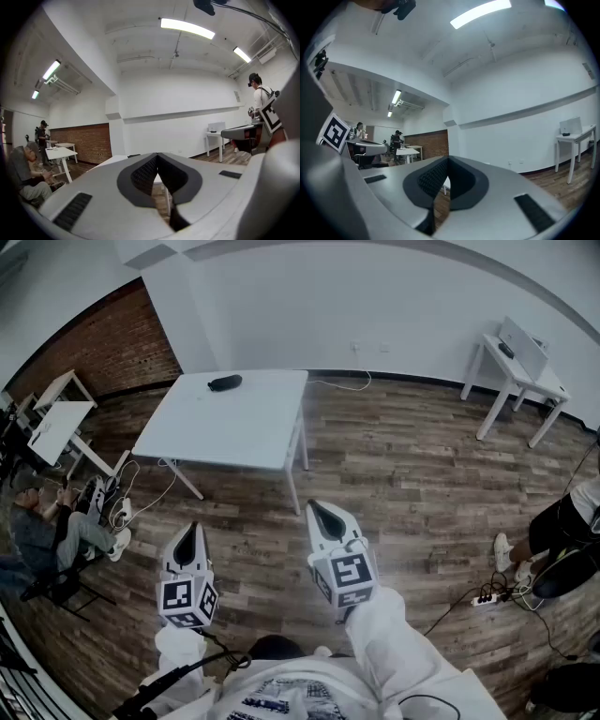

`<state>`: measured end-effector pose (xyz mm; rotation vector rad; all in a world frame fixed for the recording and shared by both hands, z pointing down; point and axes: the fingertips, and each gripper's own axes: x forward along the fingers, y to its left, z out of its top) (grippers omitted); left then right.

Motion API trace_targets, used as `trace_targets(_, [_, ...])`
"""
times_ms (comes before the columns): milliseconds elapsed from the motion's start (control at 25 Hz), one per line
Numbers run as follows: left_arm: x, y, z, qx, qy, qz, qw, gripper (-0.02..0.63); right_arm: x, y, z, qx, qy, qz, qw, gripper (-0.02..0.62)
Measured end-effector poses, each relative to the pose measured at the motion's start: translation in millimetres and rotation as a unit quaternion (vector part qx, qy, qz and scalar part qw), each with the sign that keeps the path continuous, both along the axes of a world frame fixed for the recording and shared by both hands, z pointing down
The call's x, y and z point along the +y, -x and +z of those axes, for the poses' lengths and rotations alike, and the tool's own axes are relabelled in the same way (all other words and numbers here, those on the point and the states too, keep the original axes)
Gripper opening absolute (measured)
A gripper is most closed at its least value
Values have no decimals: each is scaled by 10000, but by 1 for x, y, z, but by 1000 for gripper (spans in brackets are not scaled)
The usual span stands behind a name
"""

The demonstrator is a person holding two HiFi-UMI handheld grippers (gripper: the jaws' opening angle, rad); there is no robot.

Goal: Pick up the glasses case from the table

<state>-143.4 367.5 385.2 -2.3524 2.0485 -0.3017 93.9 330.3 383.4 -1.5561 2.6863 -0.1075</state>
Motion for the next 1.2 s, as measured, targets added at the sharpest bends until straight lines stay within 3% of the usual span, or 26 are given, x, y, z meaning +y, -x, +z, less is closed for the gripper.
trace_targets(240, [-49, 4, 11, -48, 21, 95, 9999, 11, -49, 0, 12, -51, 79, 120, 9999, 8])
trace_targets(480, [-158, 26, 22, 42, -48, 316, 9995, 11, -141, 22, 24, 43, 155, 320, 9994, 8])
trace_targets(760, [-272, 67, -4, -77, -279, 405, 9988, 11, -252, 66, -10, 36, 45, 431, 9991, 8])
trace_targets(920, [-308, 89, 0, 38, -195, 333, 9992, 11, -288, 93, -8, 114, 89, 310, 9994, 8])
trace_targets(1200, [-365, 95, 12, -4, -21, 308, 9995, 11, -345, 97, 10, 106, 286, 293, 9991, 8])
